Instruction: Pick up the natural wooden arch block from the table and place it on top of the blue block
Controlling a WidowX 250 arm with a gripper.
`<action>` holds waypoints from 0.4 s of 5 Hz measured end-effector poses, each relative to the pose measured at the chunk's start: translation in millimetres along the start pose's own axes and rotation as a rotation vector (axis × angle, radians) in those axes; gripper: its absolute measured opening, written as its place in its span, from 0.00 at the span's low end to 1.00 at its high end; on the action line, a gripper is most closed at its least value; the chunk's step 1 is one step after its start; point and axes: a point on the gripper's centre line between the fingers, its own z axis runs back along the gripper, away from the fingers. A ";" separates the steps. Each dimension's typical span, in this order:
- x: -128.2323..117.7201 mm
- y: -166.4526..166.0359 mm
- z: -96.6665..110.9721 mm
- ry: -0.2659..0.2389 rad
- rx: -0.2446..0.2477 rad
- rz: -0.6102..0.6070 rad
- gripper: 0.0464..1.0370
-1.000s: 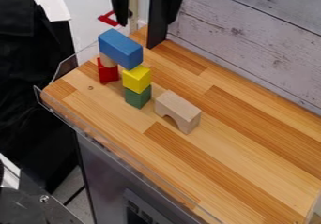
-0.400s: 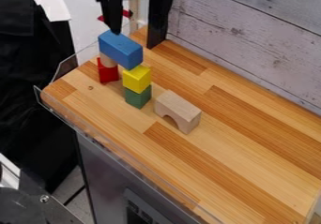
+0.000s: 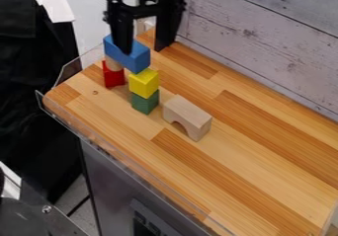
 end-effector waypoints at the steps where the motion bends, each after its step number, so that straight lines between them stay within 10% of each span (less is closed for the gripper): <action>1: -15.8 -2.7 -4.7 0.001 0.014 0.002 0.96; 2: -30.1 -8.7 -4.7 -0.005 0.003 0.003 0.96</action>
